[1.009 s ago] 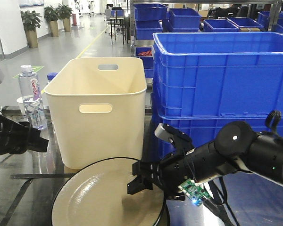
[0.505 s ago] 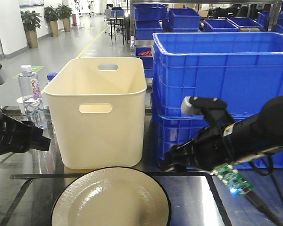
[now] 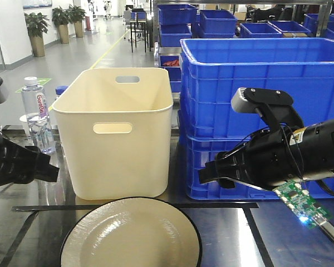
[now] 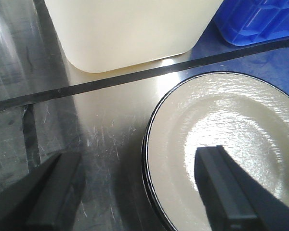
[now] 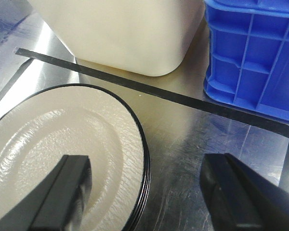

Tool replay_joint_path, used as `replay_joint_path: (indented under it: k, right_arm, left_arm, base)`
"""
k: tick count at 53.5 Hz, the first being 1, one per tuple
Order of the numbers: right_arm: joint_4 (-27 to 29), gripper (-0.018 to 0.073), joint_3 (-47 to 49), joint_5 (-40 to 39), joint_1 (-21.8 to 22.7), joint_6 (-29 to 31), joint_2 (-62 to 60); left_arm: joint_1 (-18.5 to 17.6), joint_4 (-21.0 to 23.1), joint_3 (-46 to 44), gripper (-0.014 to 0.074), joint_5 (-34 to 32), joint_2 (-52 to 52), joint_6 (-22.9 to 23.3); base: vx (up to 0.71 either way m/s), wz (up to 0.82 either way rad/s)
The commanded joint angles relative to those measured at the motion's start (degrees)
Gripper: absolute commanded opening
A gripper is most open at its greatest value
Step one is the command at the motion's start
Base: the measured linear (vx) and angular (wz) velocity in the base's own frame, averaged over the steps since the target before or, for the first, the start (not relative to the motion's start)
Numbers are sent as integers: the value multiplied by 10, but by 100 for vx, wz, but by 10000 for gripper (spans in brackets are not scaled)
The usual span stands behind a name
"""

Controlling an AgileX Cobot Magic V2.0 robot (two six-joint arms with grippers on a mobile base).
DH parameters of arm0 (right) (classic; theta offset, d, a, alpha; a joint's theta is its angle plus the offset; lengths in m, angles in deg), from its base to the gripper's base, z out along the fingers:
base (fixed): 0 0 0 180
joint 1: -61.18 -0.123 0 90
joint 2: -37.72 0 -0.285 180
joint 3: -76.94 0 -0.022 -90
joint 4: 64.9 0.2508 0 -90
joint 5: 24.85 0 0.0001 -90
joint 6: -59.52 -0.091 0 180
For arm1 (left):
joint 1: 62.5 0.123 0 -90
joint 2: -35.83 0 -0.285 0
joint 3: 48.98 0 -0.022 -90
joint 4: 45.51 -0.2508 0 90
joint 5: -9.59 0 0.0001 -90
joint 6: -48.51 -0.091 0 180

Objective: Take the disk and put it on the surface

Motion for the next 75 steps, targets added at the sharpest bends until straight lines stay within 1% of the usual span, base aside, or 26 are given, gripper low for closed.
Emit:
replay_joint_path:
  k: [1,16,19,22,26,28,31,35,38,42,43,45,50,55,63,68,69,72,74,75]
  right_arm:
    - [6,515,20,-36,4,2,-21]
    - [6,515,20,-36,4,2,-21]
    - [6,515,20,-36,4,2,-21]
    - [6,515,20,-36,4,2,-21]
    - [6,515,20,-36,4,2,-21]
    - [6,515,20,-36,4,2,-21]
    - [6,515,20,-36,4,2,-21]
    - [6,515,20,-36,4,2,-21]
    - [6,515,20,-36,4,2,-21]
    - [6,515,20,-36,4,2,-21]
    - [6,515,20,-36,4,2,-21]
    - [6,515,20,-36,4,2,-21]
    - [6,515,20,-36,4,2,-21]
    - [6,515,20,-36,4,2,-21]
    - [6,515,20,-36,4,2,-21]
    - [6,515,20,-36,4,2,-21]
    - [6,515,20,-36,4,2,-21]
    - [6,515,20,-33,4,2,-21]
    - [7,515,20,-30,4,2,-21]
    - [7,515,20,-27,4,2,-21]
  left_arm:
    - [-1,5,-17,589,-32,-15,6]
    - [-1,3,-17,584,-28,-15,4]
    - [-1,-3,-17,566,-31,-21,5]
    - [-1,-19,-6,528,-45,-33,8]
    - [-1,-33,29,455,-89,-66,11]
    - [-1,-41,55,424,-119,-86,11]
    - [-1,-58,107,349,-169,-122,11]
    - [-1,-80,194,251,-244,-178,11]
    - [-1,-99,248,184,-281,-221,11]
    - [-1,-127,334,78,-336,-289,11]
    - [-1,-133,356,41,-350,-309,11]
    - [-1,-136,394,-6,-370,-342,11]
    - [2,-147,493,-10,-417,-429,11]
    - [24,-147,574,-10,-436,-518,21]
    - [85,-129,693,-10,-441,-674,21]
    - [114,-123,754,-10,-459,-759,21]
    - [116,-121,764,-10,-464,-764,21]
    - [126,-112,800,-9,-509,-751,21]
    - [126,-108,825,-8,-546,-744,21]
    - [126,-108,828,-9,-551,-744,21]
  base:
    - [0,0]
    - [0,0]
    - [0,0]
    - [0,0]
    - [0,0]
    - [0,0]
    - [0,0]
    - [0,0]
    - [0,0]
    - [0,0]
    - [0,0]
    - [0,0]
    - [0,0]
    - [0,0]
    - [0,0]
    - [0,0]
    - [0,0]
    - [0,0]
    - [0,1]
    - [-1,3]
